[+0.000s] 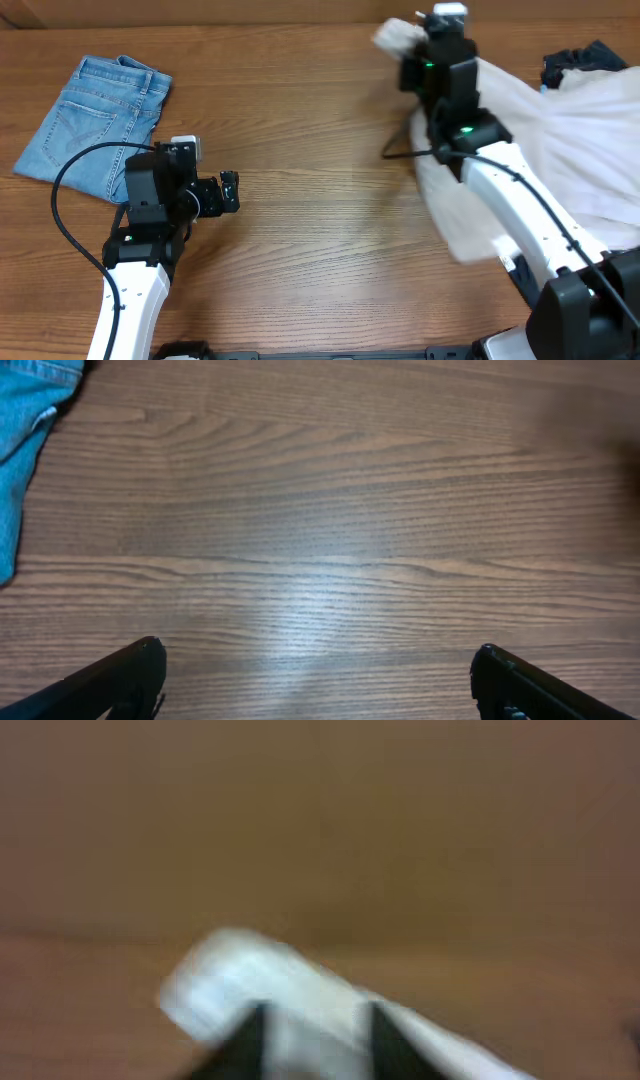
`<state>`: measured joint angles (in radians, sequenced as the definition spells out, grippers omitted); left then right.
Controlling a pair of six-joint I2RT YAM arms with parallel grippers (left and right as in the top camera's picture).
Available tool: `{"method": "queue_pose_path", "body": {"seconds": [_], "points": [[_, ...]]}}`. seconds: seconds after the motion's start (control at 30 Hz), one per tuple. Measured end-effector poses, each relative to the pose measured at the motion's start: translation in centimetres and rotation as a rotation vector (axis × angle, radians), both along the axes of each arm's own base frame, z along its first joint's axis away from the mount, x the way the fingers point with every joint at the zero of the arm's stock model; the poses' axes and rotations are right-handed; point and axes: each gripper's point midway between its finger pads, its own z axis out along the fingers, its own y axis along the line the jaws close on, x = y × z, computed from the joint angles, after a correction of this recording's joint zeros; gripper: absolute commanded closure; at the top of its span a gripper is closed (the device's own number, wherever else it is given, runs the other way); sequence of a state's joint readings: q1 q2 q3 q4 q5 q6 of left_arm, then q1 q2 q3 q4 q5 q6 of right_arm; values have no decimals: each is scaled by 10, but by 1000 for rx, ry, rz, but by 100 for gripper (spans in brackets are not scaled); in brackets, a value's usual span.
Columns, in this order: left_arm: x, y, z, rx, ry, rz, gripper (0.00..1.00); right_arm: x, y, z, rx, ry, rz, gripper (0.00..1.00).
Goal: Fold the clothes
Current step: 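Lift the beige shorts with the right gripper and drag them to table center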
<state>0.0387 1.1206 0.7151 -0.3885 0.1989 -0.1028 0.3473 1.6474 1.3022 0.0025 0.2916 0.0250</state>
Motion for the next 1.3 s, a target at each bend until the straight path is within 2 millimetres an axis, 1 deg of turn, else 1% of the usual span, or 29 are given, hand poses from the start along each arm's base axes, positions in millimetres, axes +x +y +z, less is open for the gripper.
{"method": "queue_pose_path", "body": {"seconds": [0.03, 0.07, 0.1, 0.13, 0.17, 0.23, 0.27, 0.3, 0.33, 0.43, 0.5, 0.6, 0.67, 0.77, 0.87, 0.93, 1.0, 1.07, 1.13, 1.23, 1.3], "points": [[0, 0, 0, 0, -1, 0, 0, -1, 13, 9, 13, -26, 29, 0], [1, 0, 1, 0, -3, 0, 0, -3, 24, 12, 18, -34, 54, 0], [1, 0, 1, 0, -6, 0, 0, -6, 28, 10, 15, -22, 67, 0], [2, 0, 2, 0, -9, -1, 0, -8, 29, 5, 4, 2, 70, 0], [2, -1, 2, -3, -13, -3, 0, -10, 25, -4, -14, 38, 61, 0], [3, -4, 3, -15, -18, -15, 0, -14, 10, -24, -55, 117, 14, 0], [3, -6, 4, -27, -20, -24, 0, -17, 1, -33, -77, 157, -16, 0], [3, -9, 6, -44, -23, -33, 0, -21, -14, -45, -104, 212, -64, 0], [2, -11, 6, -57, -22, -39, 0, -25, -22, -53, -119, 248, -88, 0], [2, -20, 9, -113, -23, -54, 0, -49, -56, -80, -153, 406, -190, 0], [2, -29, 11, -148, -21, -63, 0, -66, -75, -87, -142, 478, -250, 0], [-1, -51, 13, -185, -17, -112, 0, -93, -97, -88, -118, 568, -301, 0], [-3, -71, 16, -205, -19, -160, 0, -117, -107, -93, -111, 653, -313, 0], [-7, -99, 21, -237, -29, -221, 0, -146, -113, -107, -99, 787, -308, 0], [-10, -119, 25, -282, -25, -242, 0, -165, -111, -118, -94, 882, -297, 0], [-11, -133, 26, -318, -13, -249, 0, -170, -113, -120, -64, 898, -331, 0], [-13, -149, 24, -352, 3, -259, 0, -170, -117, -120, -33, 891, -371, 0], [-15, -170, 21, -384, 19, -290, 0, -164, -125, -118, 16, 870, -407, 0], [-20, -192, 16, -405, 41, -332, 0, -161, -131, -115, 55, 859, -408, 0], [-30, -220, -1, -413, 96, -387, 0, -168, -138, -112, 90, 883, -372, 0], [-35, -227, -14, -406, 136, -398, 0, -178, -138, -113, 89, 924, -332, 0]]}}
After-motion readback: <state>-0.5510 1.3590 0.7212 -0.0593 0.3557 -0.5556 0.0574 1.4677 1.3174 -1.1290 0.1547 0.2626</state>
